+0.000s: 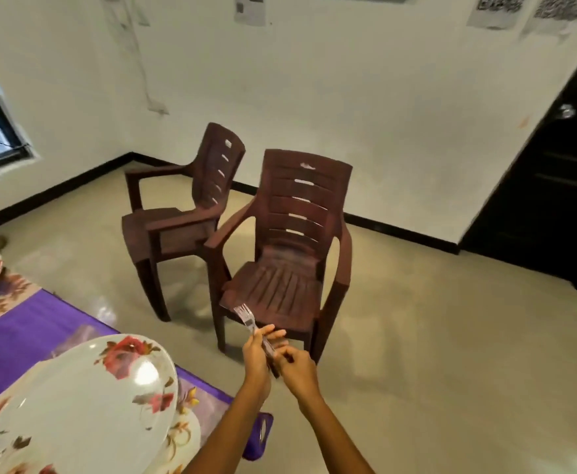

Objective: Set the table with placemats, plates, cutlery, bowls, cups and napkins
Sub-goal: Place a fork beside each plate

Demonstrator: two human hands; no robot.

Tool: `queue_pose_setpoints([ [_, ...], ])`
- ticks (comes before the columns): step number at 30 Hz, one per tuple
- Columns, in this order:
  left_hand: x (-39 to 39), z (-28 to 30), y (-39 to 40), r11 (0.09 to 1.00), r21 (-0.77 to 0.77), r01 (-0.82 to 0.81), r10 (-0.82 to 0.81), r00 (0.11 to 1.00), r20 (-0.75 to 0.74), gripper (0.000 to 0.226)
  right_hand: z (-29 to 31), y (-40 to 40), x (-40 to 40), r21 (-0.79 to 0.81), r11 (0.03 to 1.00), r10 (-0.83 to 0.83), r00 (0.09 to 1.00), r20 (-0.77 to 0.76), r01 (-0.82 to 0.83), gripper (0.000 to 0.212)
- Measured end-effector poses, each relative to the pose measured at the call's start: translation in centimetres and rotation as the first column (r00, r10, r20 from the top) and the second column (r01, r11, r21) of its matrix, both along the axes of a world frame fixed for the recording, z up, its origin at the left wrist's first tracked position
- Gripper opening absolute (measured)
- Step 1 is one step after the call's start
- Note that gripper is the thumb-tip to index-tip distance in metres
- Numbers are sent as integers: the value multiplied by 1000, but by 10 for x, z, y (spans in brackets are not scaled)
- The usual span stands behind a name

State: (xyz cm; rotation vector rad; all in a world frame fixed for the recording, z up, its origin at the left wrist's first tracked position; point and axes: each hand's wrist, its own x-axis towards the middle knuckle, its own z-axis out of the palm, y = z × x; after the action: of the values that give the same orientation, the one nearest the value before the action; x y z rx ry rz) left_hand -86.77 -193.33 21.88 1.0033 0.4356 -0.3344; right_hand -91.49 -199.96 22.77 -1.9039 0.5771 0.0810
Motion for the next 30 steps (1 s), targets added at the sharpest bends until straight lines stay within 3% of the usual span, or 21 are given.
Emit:
queue_pose_setpoints([
  [3,52,9,2,979,-90,-185,177,980,-90,27,-2,1,57,16,999,28,1000,7,-28,23],
  [7,124,5,13,901,87,-426,434,890,-136,20,-2,1,132,23,986,166,986,23,-167,27],
  [10,166,1,18,840,177,-512,534,839,-105,25,-9,4,190,0,941,340,940,31,-340,21],
  [14,216,0,16,771,154,-618,637,757,-147,39,-17,7,255,12,870,492,870,39,-493,17],
  [21,274,-4,56,601,266,-754,799,580,-160,26,-22,46,336,42,757,654,757,-19,-653,23],
  [24,294,-4,91,511,295,-808,858,501,-113,22,-28,77,369,9,653,757,653,-32,-757,23],
  [30,333,-10,182,330,383,-863,935,355,-5,32,-30,159,418,107,415,909,417,-4,-904,14],
])
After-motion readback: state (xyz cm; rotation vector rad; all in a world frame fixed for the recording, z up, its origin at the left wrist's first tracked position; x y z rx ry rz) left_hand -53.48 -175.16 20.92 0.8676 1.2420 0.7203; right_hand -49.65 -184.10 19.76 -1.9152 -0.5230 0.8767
